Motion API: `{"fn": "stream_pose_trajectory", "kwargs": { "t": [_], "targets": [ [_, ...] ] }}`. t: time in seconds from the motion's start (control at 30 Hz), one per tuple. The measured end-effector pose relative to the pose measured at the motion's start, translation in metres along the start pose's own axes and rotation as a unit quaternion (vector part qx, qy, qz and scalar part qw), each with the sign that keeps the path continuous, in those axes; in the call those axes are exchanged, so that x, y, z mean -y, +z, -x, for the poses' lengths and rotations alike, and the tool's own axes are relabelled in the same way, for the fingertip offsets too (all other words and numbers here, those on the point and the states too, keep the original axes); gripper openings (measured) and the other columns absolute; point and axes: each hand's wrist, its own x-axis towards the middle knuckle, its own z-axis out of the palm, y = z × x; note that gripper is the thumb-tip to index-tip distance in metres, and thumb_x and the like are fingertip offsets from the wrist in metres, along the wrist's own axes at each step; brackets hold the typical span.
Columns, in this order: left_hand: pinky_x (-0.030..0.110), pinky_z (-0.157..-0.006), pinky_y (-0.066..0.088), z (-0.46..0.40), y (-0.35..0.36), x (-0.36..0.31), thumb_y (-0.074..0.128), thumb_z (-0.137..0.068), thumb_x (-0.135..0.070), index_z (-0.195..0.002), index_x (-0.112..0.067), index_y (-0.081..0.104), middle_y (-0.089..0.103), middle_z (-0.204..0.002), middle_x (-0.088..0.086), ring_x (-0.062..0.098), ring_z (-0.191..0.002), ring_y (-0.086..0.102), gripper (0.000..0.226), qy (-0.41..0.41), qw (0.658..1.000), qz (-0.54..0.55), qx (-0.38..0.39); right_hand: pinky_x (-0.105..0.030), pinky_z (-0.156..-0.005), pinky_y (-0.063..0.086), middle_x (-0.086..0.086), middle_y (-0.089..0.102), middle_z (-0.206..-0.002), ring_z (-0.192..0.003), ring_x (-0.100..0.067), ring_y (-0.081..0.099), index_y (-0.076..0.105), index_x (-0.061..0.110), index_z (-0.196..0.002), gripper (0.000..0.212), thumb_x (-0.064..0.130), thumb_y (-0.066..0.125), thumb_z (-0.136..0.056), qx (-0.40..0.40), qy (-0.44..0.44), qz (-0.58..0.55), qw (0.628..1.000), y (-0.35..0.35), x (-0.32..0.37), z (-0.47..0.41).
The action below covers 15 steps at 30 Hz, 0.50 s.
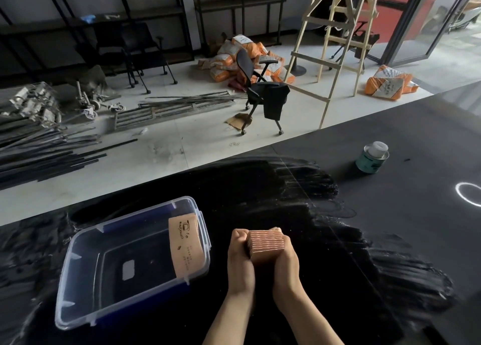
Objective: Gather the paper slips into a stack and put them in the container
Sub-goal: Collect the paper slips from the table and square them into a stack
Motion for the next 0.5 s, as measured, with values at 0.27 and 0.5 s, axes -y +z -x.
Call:
{"fn": "stream_pose_trajectory", "kwargs": {
  "t": [0.27, 0.5],
  "targets": [
    [0.045, -0.076, 0.044, 0.002, -0.004, 0.008, 0.047, -0.078, -0.043, -0.086, -0.006, 0.053, 0.060, -0.081, 0.023, 0.029, -0.082, 0.056, 0.038, 0.013, 0.999, -0.031, -0.008, -0.028, -0.058, 0.047, -0.001, 0.062, -0.066, -0.057, -0.009, 0.056, 0.061, 0.014, -0.077, 0.035, 0.031, 0.041, -0.102, -0.017, 0.000, 0.006, 1.000, 0.000, -0.003, 0.005],
    [0.060, -0.106, 0.047, -0.002, -0.004, 0.010, 0.048, -0.080, -0.069, -0.113, 0.004, 0.066, 0.072, -0.109, 0.030, 0.044, -0.108, 0.069, 0.082, -0.057, 0.998, -0.005, -0.025, -0.032, -0.064, 0.052, -0.005, 0.066, -0.065, -0.060, -0.016, 0.063, 0.060, 0.009, -0.076, 0.065, 0.051, 0.021, -0.107, -0.093, -0.043, 0.005, 0.995, 0.013, 0.000, -0.001]
  ]
}}
